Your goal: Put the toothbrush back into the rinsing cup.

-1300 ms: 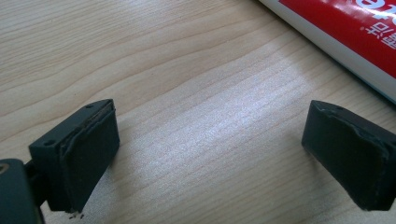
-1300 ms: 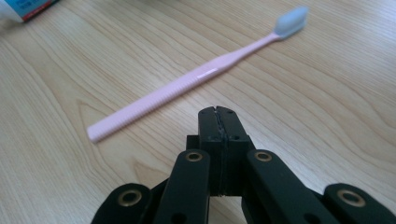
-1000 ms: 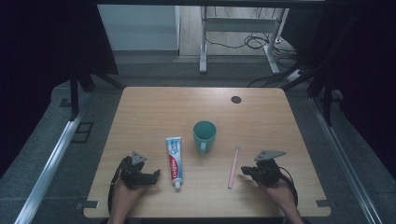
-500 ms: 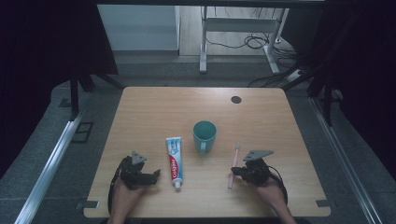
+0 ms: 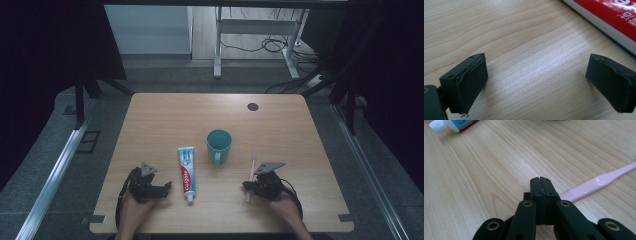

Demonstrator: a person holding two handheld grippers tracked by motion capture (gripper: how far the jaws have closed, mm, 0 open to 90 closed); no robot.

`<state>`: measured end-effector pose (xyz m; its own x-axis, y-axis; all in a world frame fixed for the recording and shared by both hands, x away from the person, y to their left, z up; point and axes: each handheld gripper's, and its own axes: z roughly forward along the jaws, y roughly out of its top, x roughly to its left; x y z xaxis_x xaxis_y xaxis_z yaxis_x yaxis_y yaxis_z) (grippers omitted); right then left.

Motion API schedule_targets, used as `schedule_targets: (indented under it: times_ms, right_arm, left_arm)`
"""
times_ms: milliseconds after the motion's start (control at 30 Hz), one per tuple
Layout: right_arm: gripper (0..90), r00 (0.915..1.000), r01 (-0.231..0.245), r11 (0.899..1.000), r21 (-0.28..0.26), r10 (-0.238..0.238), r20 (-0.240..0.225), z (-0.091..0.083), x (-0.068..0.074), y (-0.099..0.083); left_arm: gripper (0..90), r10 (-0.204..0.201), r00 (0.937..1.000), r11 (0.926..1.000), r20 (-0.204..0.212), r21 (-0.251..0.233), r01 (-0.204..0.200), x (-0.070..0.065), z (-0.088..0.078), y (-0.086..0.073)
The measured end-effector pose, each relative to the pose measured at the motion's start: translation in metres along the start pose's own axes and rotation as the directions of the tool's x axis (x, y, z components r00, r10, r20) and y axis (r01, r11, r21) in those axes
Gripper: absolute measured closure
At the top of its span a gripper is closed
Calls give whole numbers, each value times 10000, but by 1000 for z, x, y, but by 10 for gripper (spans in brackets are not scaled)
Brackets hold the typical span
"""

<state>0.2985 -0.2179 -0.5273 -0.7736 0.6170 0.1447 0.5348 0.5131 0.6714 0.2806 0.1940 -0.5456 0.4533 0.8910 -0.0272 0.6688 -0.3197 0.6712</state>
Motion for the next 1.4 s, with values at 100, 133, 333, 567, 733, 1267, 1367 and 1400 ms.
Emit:
schedule_targets:
  times_ms: [100,133,333,567,733,1267,1367,1400]
  right_arm:
    - [888,9999,-99,10000,-8,99,64,-3,-3,-3]
    - [888,9999,-130,9999,9,130,98,-4,-4,-4]
    - [887,9993,-268,9996,13,268,279,-12,-9,-12]
    - [887,9973,-487,9988,16,486,553,-23,-19,-21]
    - [886,9946,-713,9975,-15,712,757,-30,-27,-29]
    - [791,9921,-734,9973,63,724,1022,-48,-31,-23]
    - [745,9904,-858,9958,332,816,1117,-49,-35,-21]
    - [745,9904,-858,9958,332,816,1117,-49,-35,-21]
  left_arm:
    - [41,-1,10000,10000,0,0,1,0,0,0]
    - [41,-1,10000,10000,-1,0,1,0,0,0]
    - [41,6,10000,10000,-3,7,-6,0,0,0]
    - [41,0,10000,10000,-1,1,0,0,0,0]
    - [41,-7,10000,10000,-3,1,7,0,0,0]
    - [40,2,10000,10000,-7,2,-2,0,0,0]
    - [39,-1,10000,10000,-7,3,1,0,0,0]
    - [39,-1,10000,10000,-7,3,1,0,0,0]
